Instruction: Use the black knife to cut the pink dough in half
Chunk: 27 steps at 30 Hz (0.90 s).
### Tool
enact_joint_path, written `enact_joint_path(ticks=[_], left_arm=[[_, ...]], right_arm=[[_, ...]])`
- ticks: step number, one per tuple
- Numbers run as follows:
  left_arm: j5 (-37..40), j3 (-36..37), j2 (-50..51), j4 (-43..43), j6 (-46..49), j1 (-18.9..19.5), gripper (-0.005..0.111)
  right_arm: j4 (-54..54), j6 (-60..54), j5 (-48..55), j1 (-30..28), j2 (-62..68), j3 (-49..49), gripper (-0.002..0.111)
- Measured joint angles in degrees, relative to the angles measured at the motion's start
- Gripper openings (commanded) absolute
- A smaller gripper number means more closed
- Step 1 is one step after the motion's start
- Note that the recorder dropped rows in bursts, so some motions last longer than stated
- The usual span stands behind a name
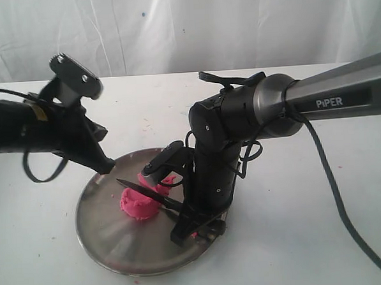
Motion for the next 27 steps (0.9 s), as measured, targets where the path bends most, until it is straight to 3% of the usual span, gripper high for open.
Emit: enact_joint_path(ticks=[12,21,27], left_arm=[[36.28,0.50,-25.99,2.32,-9.46,0.11,0.000],[40.23,10.40,-34.95,20.59,-26.40,0.11,0.000],[38.42,17.34,-37.68,24.19,-31.47,0.11,0.000]], right_arm=[[0.00,0.20,0.00,0.00,0.00,0.00,0.000],[-1.88,5.35,0.00,0.00,0.00,0.00,0.000],[-7.72,13.06,-0.11,0.00,0.00,0.00,0.000]])
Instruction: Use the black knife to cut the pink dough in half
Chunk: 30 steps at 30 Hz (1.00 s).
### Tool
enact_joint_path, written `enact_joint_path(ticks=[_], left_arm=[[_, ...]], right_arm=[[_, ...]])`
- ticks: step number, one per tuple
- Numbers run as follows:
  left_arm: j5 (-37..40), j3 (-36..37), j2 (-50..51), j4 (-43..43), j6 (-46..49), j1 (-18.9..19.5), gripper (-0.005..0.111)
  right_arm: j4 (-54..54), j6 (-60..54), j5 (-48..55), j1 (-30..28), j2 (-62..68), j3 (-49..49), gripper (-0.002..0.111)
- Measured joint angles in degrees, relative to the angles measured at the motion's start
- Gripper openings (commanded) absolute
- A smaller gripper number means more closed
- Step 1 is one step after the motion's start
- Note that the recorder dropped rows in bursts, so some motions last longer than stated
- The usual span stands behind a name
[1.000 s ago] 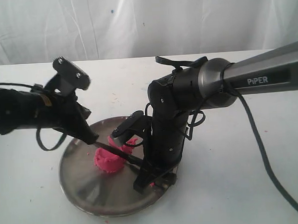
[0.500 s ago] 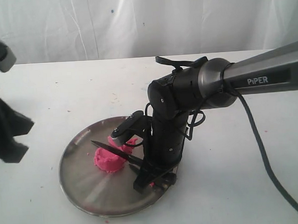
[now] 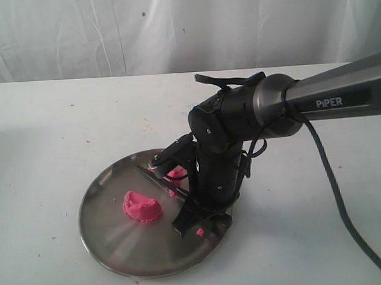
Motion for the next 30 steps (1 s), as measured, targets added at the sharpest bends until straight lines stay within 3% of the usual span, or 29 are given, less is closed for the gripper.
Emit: enact_joint_path(ticks=[9,15,18,30], left_arm=[[-6.03,2.75,-0.38,0.55,-0.65,0.00,0.000],[-6.70,2.75,-0.38,0.65,-0.65,0.00,0.000],[-6.70,2.75,-0.38,0.65,-0.65,0.00,0.000],[-7.28,2.75,-0.38,0.69,-0.79,0.00,0.000]], right_arm=[[-1.62,0.95,0.37,0.00,0.00,0.00,0.000],[10.52,-17.46,5.94,0.72,-0.10,0.00,0.000],[14.52,-21.17,7.88,1.01,-0.10,-0.10,0.000],[11.97,-14.83,5.26,0.98,-6.10,-1.68,0.000]])
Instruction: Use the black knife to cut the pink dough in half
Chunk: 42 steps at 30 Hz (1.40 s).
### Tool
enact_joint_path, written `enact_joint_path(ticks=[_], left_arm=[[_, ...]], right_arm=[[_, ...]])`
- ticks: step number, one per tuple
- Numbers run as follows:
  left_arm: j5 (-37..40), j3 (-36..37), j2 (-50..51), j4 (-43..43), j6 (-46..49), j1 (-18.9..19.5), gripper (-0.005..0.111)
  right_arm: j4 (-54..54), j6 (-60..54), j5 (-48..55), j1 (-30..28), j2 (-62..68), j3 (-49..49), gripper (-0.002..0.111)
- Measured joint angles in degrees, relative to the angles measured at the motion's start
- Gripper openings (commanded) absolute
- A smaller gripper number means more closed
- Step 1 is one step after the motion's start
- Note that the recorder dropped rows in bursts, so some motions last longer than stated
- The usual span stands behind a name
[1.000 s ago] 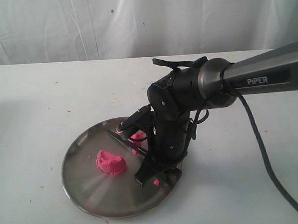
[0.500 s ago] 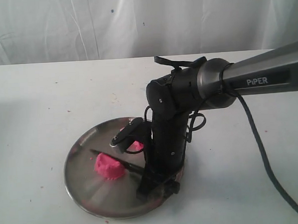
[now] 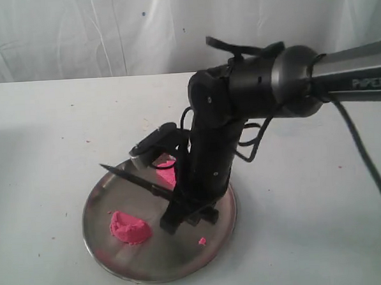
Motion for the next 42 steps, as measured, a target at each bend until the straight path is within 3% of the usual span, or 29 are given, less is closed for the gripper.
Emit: enact_joint_path(ticks=[4,13,25,34,42], left_arm=[[-4.24,0.00,0.00,-2.66,0.00,0.00,0.000],[-7.21,0.00,0.00,-7.49,0.00,0.00,0.000],[-7.54,0.00,0.00,-7.73,0.00,0.00,0.000],[-8.74,0.00,0.00,-7.73,0.00,0.00,0.000],[-8.74,0.00,0.00,-7.73,0.00,0.00,0.000]], right_arm=[[-13.91,13.75,0.00,-3.30,-6.24,-0.12,0.000],[-11.33,21.21,-0.07,-6.29,-1.65,-0.12,0.000],[-9.36,21.50,2.06,-6.29,1.78,-0.12,0.000],[-0.83,9.60,7.30,-6.32,1.78,-0.12,0.000],[-0.62,9.16,-1.85,-6.32,1.78,-0.12,0.001]])
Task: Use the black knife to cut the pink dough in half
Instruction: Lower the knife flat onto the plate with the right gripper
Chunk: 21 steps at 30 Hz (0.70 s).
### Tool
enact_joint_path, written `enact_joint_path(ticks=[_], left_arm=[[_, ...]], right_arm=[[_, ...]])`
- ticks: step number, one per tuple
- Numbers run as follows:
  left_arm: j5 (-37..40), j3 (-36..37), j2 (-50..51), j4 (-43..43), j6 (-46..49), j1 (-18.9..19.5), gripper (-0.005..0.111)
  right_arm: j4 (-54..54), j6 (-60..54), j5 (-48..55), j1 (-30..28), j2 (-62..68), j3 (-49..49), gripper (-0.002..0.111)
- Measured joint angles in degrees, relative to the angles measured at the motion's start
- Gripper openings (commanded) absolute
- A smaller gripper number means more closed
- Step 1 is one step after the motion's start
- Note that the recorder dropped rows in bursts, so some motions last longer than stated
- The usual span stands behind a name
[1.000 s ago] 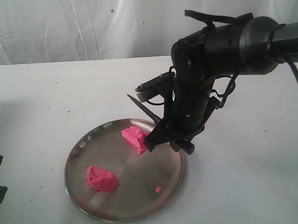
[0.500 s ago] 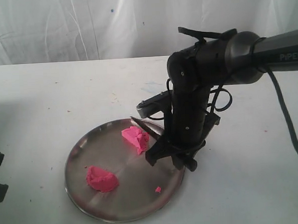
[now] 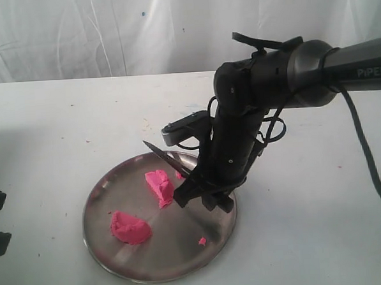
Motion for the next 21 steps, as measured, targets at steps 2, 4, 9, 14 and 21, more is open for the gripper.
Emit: enact_joint_path(ticks=[2,4,9,14,21], left_arm=[[0.00,0.00,0.00,0.00,0.00,0.00,0.000],[0.00,0.00,0.00,0.00,0.00,0.00,0.000],[0.00,0.00,0.00,0.00,0.00,0.00,0.000],[0.00,0.00,0.00,0.00,0.00,0.00,0.000],[0.00,0.00,0.00,0.00,0.00,0.00,0.000]], right_arm=[[0.35,0.00,-1.34,0.00,0.00,0.00,0.004],[0.77,0.00,-1.60,0.00,0.00,0.00,0.009],[0.87,0.00,-0.63,0.00,0.24,0.00,0.022],[0.74,0.00,-0.63,0.00,1.15,0.00,0.023],[0.63,0.00,-0.63,0.00,2.40,0.00,0.023]])
